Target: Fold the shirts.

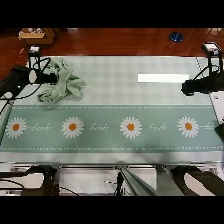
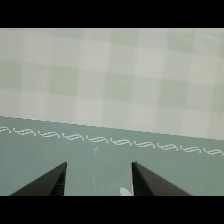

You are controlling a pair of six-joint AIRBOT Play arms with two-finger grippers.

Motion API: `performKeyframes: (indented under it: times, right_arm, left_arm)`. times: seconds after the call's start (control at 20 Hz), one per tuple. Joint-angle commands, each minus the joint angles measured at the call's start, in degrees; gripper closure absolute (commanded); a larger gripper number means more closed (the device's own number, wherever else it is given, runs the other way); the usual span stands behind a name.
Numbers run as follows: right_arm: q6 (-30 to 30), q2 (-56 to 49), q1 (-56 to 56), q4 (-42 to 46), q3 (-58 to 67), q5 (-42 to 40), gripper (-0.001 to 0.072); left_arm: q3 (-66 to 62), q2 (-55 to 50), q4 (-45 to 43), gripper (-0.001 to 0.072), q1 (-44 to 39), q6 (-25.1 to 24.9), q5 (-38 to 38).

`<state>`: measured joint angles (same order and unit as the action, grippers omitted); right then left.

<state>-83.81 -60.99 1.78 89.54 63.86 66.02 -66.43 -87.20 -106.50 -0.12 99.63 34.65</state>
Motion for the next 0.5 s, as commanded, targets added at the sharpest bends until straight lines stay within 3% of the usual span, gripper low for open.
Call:
performKeyframes:
  times: [0.0,0.05,0.1,0.15,0.2,0.25,0.3,0.45]
  right_arm:
    - [0.0,0.0,-0.1,-1.2,0.0,-0.1,0.0233]
    - [0.0,0.0,-0.1,-1.2,0.0,-0.1,0.0233]
    - [0.0,0.0,-0.1,-1.2,0.0,-0.1,0.0233]
    - [0.0,0.0,-0.1,-1.3,0.0,0.0,0.0234]
    - [0.0,0.0,-0.1,-1.5,0.0,0.0,0.0234]
    - [0.0,0.0,-0.1,-1.6,0.0,0.0,0.0233]
    - [0.0,0.0,-0.1,-1.8,0.0,0.0,0.0233]
    - [0.0,0.0,-0.1,-2.0,0.0,-0.1,0.0233]
  left_arm:
    - [0.0,-5.6,0.0,-0.0013,0.4,0.3,-6.2]
    - [0.0,-6.6,0.0,-0.0011,0.5,0.3,-7.2]
    - [0.0,-7.6,0.0,0.0037,0.5,0.3,-7.7]
    - [-0.2,-8.3,0.0,0.0231,0.5,0.3,-7.7]
    - [-0.8,-8.6,0.0,0.0351,0.5,0.3,-7.5]
    - [-1.5,-8.5,0.0,0.0537,0.5,0.3,-7.4]
    - [-2.8,-8.2,0.0,0.0652,0.5,0.3,-6.4]
    - [-10.4,-6.3,0.0,0.0678,0.0,0.3,2.1]
